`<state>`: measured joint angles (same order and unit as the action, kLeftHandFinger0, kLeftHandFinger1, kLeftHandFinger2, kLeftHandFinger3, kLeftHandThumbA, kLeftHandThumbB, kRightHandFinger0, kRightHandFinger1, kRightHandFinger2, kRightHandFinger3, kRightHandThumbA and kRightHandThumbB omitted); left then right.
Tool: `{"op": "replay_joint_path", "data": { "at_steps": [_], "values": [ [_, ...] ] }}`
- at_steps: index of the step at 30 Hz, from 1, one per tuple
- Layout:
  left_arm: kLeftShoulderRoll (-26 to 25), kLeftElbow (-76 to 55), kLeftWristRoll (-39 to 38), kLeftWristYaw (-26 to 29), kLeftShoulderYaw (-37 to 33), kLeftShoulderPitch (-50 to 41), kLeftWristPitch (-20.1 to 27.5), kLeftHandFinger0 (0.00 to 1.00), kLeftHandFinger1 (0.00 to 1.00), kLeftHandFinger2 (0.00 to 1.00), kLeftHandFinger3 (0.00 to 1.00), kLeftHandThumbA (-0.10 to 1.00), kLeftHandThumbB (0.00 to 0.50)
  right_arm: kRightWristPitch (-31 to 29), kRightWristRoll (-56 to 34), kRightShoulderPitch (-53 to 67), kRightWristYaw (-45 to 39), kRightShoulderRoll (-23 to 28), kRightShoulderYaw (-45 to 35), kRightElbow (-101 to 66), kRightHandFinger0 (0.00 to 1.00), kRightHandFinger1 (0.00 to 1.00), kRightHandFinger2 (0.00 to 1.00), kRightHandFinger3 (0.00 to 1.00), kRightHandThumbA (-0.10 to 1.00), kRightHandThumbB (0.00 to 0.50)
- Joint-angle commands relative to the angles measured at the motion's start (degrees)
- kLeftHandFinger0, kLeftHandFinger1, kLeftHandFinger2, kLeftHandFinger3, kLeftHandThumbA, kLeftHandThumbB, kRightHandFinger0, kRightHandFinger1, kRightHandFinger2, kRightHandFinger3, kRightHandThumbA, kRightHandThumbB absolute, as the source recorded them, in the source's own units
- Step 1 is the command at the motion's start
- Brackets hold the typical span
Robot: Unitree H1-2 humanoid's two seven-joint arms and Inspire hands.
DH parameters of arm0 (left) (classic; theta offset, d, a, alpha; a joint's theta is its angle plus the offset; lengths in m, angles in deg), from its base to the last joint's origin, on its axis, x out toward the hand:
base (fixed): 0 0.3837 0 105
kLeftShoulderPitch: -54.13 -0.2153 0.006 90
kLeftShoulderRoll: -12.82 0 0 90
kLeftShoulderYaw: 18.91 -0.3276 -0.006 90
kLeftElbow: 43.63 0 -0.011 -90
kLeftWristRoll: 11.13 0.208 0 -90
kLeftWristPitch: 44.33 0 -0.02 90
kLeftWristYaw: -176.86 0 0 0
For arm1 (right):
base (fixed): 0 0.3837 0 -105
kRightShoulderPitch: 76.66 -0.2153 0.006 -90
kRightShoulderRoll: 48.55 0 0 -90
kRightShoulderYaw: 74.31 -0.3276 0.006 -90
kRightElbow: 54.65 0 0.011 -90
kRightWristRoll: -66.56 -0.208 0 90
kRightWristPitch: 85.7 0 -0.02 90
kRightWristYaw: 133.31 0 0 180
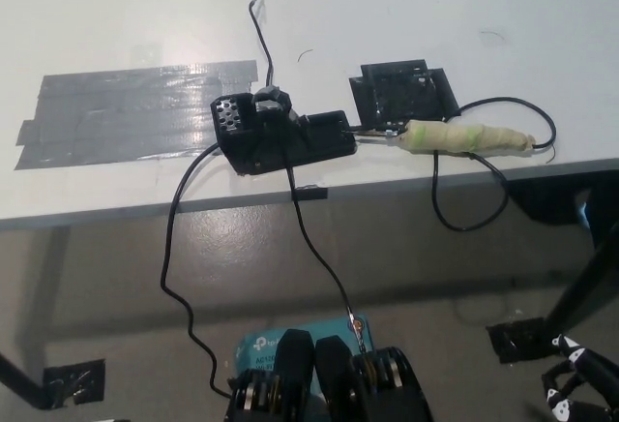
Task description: The robot uses its right hand to grab the soldering gun kept on the middle of the table and pulls it out of its base and keep it on the right side of the base
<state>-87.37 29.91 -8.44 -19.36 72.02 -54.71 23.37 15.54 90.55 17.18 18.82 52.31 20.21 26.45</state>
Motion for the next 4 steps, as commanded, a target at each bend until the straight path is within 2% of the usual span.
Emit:
{"op": "replay_joint_path", "data": {
  "at_steps": [1,4],
  "values": [
    [-1.7,-1.5,-0.3,-0.8,0.5,-0.3,-0.4,0.29,0.40,0.50,0.80,0.74,0.285,1.0,-1.5,-1.1,-0.6,2.0,0.4,-1.4,0.55,0.69,0.90,1.00,0.06,0.180],
    [-1.6,-2.0,-0.5,-0.9,0.6,-0.5,-0.8,0.28,0.41,0.51,0.80,0.73,0.273,1.6,-1.9,-1.0,-0.9,2.1,0.4,-1.7,0.56,0.70,0.91,1.00,0.07,0.172]
  ]
}}
